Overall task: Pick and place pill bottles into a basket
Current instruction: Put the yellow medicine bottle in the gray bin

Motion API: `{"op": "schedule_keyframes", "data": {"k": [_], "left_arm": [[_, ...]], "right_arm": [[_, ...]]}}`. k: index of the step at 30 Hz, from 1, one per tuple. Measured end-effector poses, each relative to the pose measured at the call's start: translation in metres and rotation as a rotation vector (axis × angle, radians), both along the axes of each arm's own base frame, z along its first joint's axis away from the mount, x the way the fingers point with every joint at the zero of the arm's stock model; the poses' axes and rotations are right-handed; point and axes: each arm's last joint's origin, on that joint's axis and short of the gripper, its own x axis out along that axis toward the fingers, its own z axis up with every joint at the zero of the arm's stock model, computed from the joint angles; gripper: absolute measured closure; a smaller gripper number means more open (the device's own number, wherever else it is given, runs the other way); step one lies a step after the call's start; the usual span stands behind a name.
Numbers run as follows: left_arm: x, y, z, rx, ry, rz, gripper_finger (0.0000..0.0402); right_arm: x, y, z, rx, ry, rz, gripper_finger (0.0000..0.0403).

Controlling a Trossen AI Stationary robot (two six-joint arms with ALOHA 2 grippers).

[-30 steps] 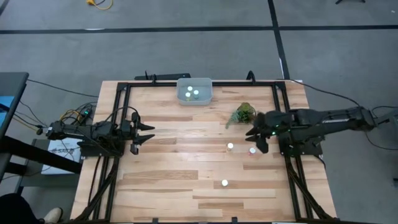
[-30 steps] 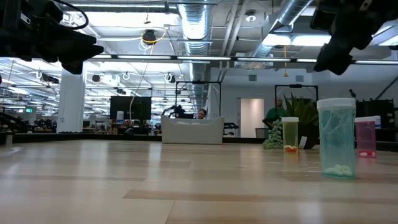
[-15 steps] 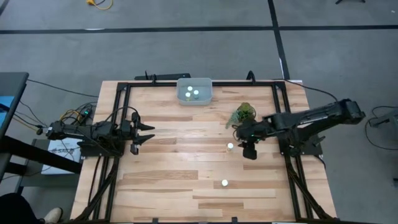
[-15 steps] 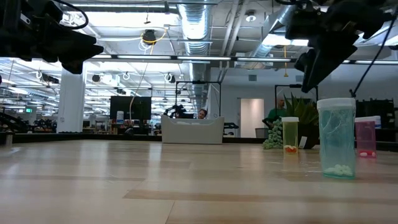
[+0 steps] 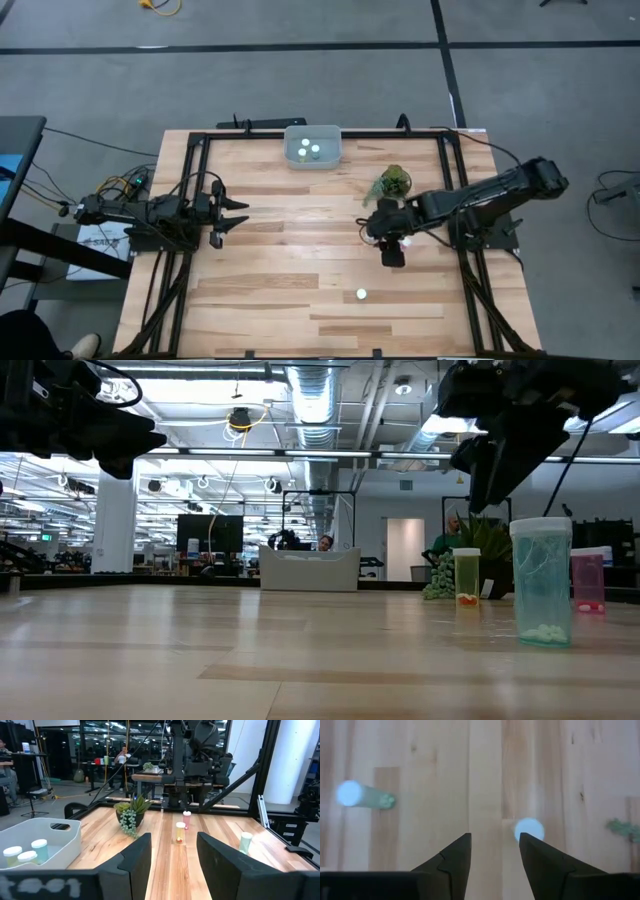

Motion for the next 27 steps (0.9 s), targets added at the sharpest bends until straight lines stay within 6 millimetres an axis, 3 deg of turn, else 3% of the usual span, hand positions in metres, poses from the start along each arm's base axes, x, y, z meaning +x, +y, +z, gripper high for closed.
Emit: {"op": "schedule_keyframes", "data": {"k": [27], "left_arm": [[0.000,0.000,0.000,0.004,0.001,0.001,0.0255]], "right_arm": [[0.019,-0.024,-0.029,-0.041,0.097,-0.070,0.0187]]}}
